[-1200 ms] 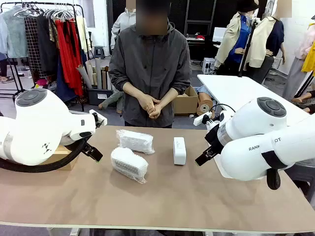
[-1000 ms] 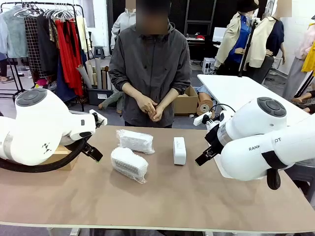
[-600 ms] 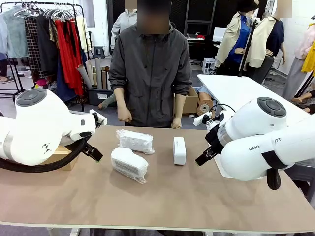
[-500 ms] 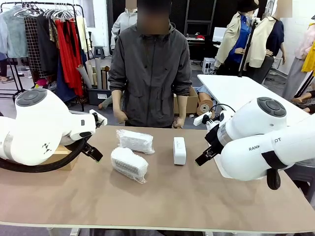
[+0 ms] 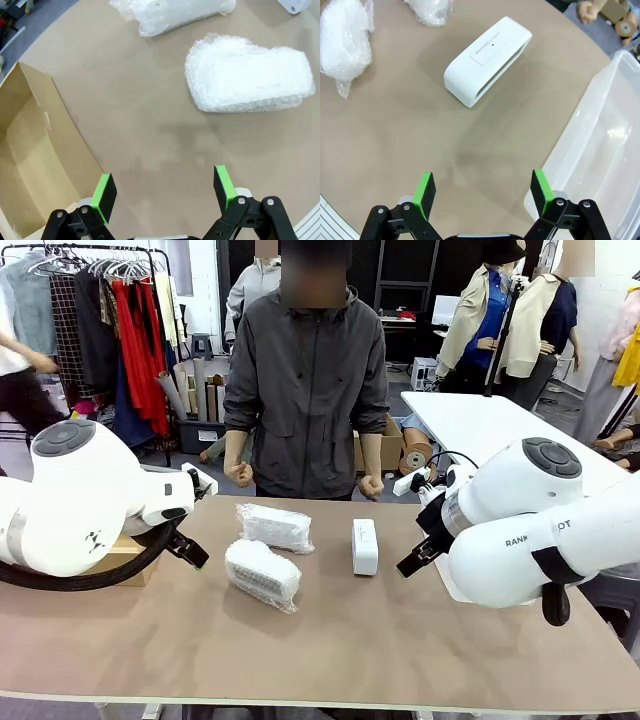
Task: Separate and place wrapped and unwrapped clocks.
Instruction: Pick up the Digital clock indicated by the person.
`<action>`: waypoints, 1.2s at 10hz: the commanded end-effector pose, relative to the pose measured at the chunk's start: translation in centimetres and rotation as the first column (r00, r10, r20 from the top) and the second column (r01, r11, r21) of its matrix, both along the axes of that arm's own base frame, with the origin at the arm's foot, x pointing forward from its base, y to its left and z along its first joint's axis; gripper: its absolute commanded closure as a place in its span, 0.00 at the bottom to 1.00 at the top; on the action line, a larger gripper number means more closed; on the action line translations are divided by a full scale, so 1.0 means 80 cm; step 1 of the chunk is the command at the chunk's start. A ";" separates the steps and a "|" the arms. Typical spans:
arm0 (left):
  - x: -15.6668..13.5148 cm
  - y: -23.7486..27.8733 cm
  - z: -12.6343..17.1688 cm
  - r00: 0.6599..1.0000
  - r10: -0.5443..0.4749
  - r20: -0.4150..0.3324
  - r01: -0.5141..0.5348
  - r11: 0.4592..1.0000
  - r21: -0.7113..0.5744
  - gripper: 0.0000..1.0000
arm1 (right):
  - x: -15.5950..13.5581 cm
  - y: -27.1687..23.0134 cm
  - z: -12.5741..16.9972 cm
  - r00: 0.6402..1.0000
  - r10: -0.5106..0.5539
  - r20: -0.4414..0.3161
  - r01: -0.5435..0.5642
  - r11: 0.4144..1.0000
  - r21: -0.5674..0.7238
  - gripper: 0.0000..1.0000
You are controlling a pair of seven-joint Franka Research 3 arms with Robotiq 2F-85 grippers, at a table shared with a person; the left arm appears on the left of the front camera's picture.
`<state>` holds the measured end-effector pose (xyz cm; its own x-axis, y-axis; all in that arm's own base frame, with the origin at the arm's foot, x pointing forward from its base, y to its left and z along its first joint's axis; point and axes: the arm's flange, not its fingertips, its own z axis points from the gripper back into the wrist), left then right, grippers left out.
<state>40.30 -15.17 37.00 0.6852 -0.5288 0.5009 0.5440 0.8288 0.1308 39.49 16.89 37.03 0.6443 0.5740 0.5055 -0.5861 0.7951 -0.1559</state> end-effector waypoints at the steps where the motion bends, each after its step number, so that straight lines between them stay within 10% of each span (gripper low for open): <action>1: 0.000 0.000 0.000 1.000 0.000 0.000 0.000 1.000 0.000 0.00 | 0.000 0.000 0.000 1.000 0.000 0.000 0.000 1.000 0.001 0.00; 9: 0.000 0.000 0.000 1.000 0.000 0.000 0.000 1.000 0.000 0.00 | 0.000 0.000 0.000 1.000 0.000 0.000 0.000 1.000 0.000 0.00; 12: -0.001 0.010 0.037 0.984 -0.144 -0.104 0.133 0.985 -0.113 0.00 | 0.004 0.003 0.026 0.987 0.137 -0.090 -0.130 0.989 0.074 0.00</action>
<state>39.41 -16.74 38.41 0.6681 -0.5598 0.4901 0.6238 0.7805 0.0410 38.89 18.82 37.49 0.6327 0.5993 0.4905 -0.6417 0.7602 -0.1011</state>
